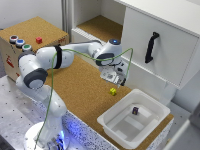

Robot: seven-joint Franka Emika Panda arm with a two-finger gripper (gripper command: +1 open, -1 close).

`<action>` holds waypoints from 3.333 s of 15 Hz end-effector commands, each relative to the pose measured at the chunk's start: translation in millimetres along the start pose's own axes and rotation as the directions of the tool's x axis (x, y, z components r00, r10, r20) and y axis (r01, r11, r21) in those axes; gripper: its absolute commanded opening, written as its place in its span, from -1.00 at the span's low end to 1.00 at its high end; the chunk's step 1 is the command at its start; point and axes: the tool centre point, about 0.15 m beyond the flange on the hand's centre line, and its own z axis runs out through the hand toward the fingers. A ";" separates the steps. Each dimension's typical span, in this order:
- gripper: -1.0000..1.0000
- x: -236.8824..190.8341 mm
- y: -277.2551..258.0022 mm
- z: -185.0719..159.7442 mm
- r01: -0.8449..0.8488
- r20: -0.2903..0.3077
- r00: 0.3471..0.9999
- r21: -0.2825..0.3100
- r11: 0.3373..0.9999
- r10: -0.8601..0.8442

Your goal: Slide the yellow block towards the left

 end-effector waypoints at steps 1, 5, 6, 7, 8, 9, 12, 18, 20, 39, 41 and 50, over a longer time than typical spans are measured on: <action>1.00 23.8 34.4 57.0 -0.024 0.071 0.997 0.143 0.990 0.014; 1.00 44.5 19.2 96.7 0.005 0.121 0.992 0.132 0.991 -0.022; 1.00 50.8 15.6 108.1 0.006 0.132 0.991 0.114 0.993 -0.021; 1.00 57.5 13.2 120.0 0.000 0.144 0.989 0.095 0.995 -0.014; 1.00 65.8 11.4 134.5 -0.005 0.165 0.986 0.079 0.997 -0.009; 1.00 72.8 10.9 145.8 -0.013 0.195 0.981 0.074 0.997 -0.002; 1.00 83.7 17.8 162.3 -0.067 0.180 0.982 0.097 0.993 0.049; -1.00 92.1 30.5 163.0 -0.096 0.129 0.988 0.103 0.990 0.083; -1.00 93.5 27.6 165.5 -0.081 0.128 0.989 0.101 0.992 0.068; -1.00 82.8 -37.3 192.1 -0.050 0.117 0.992 0.071 0.996 0.041; -1.00 85.8 -43.3 190.3 -0.058 0.109 0.993 0.067 0.996 0.050; -1.00 96.8 -82.2 186.9 -0.060 0.125 0.990 0.001 0.998 0.059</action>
